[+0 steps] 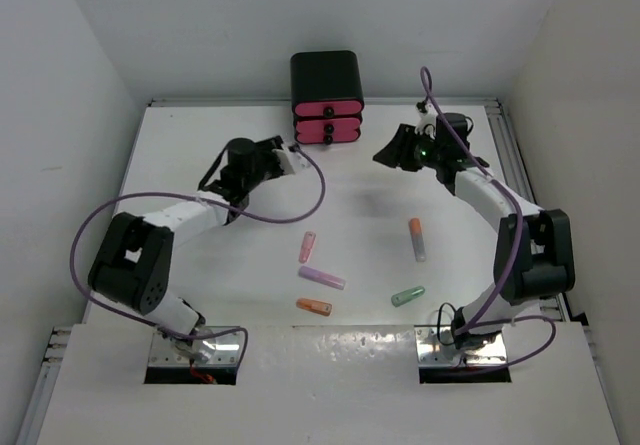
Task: Sort the stationery into containers
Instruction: Open the drawer in the storage box.
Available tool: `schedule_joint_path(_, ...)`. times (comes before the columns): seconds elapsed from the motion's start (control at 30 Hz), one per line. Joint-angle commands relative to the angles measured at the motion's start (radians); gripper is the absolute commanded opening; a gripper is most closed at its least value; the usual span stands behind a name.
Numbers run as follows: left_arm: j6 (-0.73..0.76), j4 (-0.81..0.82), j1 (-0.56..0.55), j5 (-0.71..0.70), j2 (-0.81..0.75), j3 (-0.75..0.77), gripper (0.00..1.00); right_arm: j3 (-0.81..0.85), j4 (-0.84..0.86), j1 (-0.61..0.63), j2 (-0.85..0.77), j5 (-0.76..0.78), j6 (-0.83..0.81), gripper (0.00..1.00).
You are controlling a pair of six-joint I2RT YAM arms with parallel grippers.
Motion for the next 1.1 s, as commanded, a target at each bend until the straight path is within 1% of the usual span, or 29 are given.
schedule_joint_path(0.0, -0.372, 0.039, 0.104, -0.041, -0.129, 0.054, 0.54, 0.004, 0.233, 0.038, 0.064, -0.007, 0.431, 0.5)
schedule_joint_path(0.03, -0.537, -0.109, 0.151, -0.045, -0.141, 0.091, 0.57, 0.0, 0.304, 0.061, 0.076, 0.048, 0.487, 0.52)
schedule_joint_path(0.07, -0.611, -0.186, 0.173, -0.042, -0.152, 0.132, 0.59, 0.001, 0.318, 0.075, 0.087, 0.081, 0.539, 0.53)
schedule_joint_path(0.1, -0.721, -0.324, 0.198, -0.015, -0.173, 0.195, 0.62, -0.005, 0.352, 0.098, 0.093, 0.171, 0.622, 0.53)
schedule_joint_path(0.13, -0.768, -0.374, 0.243, 0.014, -0.19, 0.214, 0.65, -0.017, 0.367, 0.112, 0.09, 0.21, 0.645, 0.53)
schedule_joint_path(0.17, -0.8, -0.408, 0.267, 0.077, -0.233, 0.228, 0.7, -0.03, 0.382, 0.126, 0.087, 0.231, 0.677, 0.54)
schedule_joint_path(0.2, -0.83, -0.466, 0.285, 0.106, -0.254, 0.223, 0.73, -0.037, 0.386, 0.146, 0.087, 0.242, 0.694, 0.55)
schedule_joint_path(0.23, -0.863, -0.48, 0.311, 0.135, -0.277, 0.223, 0.76, -0.049, 0.389, 0.155, 0.085, 0.256, 0.719, 0.6)
schedule_joint_path(0.27, -0.87, -0.495, 0.324, 0.172, -0.31, 0.22, 0.78, -0.063, 0.395, 0.161, 0.081, 0.261, 0.742, 0.63)
schedule_joint_path(0.3, -0.874, -0.536, 0.331, 0.223, -0.32, 0.231, 0.79, -0.092, 0.406, 0.178, 0.072, 0.259, 0.751, 0.64)
schedule_joint_path(0.37, -0.885, -0.575, 0.36, 0.26, -0.33, 0.242, 0.81, -0.126, 0.444, 0.184, 0.058, 0.262, 0.738, 0.65)
schedule_joint_path(0.4, -0.888, -0.596, 0.373, 0.299, -0.333, 0.24, 0.81, -0.148, 0.439, 0.184, 0.053, 0.271, 0.759, 0.64)
schedule_joint_path(0.43, -0.941, -0.603, 0.399, 0.326, -0.328, 0.233, 0.81, -0.149, 0.435, 0.184, 0.055, 0.3, 0.767, 0.61)
schedule_joint_path(0.47, -0.966, -0.603, 0.432, 0.371, -0.324, 0.224, 0.81, -0.137, 0.433, 0.184, 0.064, 0.304, 0.783, 0.6)
schedule_joint_path(0.5, -1.024, -0.595, 0.469, 0.407, -0.321, 0.214, 0.81, -0.125, 0.427, 0.186, 0.079, 0.302, 0.802, 0.59)
schedule_joint_path(0.53, -1.057, -0.581, 0.488, 0.447, -0.313, 0.179, 0.81, -0.107, 0.427, 0.186, 0.12, 0.297, 0.822, 0.58)
schedule_joint_path(0.57, -1.09, -0.536, 0.506, 0.544, -0.31, 0.156, 0.8, -0.07, 0.435, 0.181, 0.146, 0.272, 0.854, 0.55)
schedule_joint_path(0.6, -1.165, -0.506, 0.535, 0.588, -0.305, 0.135, 0.79, -0.054, 0.467, 0.175, 0.165, 0.252, 0.866, 0.54)
schedule_joint_path(0.63, -1.204, -0.483, 0.544, 0.617, -0.302, 0.092, 0.79, -0.039, 0.488, 0.166, 0.206, 0.233, 0.875, 0.52)
schedule_joint_path(0.67, -1.232, -0.453, 0.551, 0.655, -0.302, 0.075, 0.79, -0.008, 0.508, 0.155, 0.223, 0.21, 0.894, 0.47)
schedule_joint_path(0.73, -1.218, -0.492, 0.561, 0.663, -0.308, 0.075, 0.79, 0.018, 0.594, 0.15, 0.278, 0.19, 0.92, 0.42)
schedule_joint_path(0.83, -1.149, -0.563, 0.581, 0.66, -0.292, 0.11, 0.79, 0.041, 0.643, 0.163, 0.335, 0.189, 0.932, 0.43)
schedule_joint_path(0.87, -1.135, -0.608, 0.59, 0.672, -0.282, 0.14, 0.81, 0.067, 0.654, 0.172, 0.373, 0.189, 0.943, 0.43)
schedule_joint_path(0.9, -1.099, -0.629, 0.613, 0.68, -0.275, 0.157, 0.81, 0.079, 0.672, 0.176, 0.392, 0.185, 0.951, 0.44)
schedule_joint_path(0.93, -1.08, -0.652, 0.627, 0.698, -0.255, 0.174, 0.81, 0.094, 0.679, 0.181, 0.41, 0.184, 0.958, 0.44)
schedule_joint_path(1.03, -1.031, -0.751, 0.681, 0.839, -0.192, 0.239, 0.82, 0.203, 0.718, 0.196, 0.49, 0.164, 0.96, 0.44)
schedule_joint_path(1.07, -1.0, -0.773, 0.704, 0.853, -0.178, 0.265, 0.82, 0.229, 0.74, 0.196, 0.531, 0.159, 0.96, 0.45)
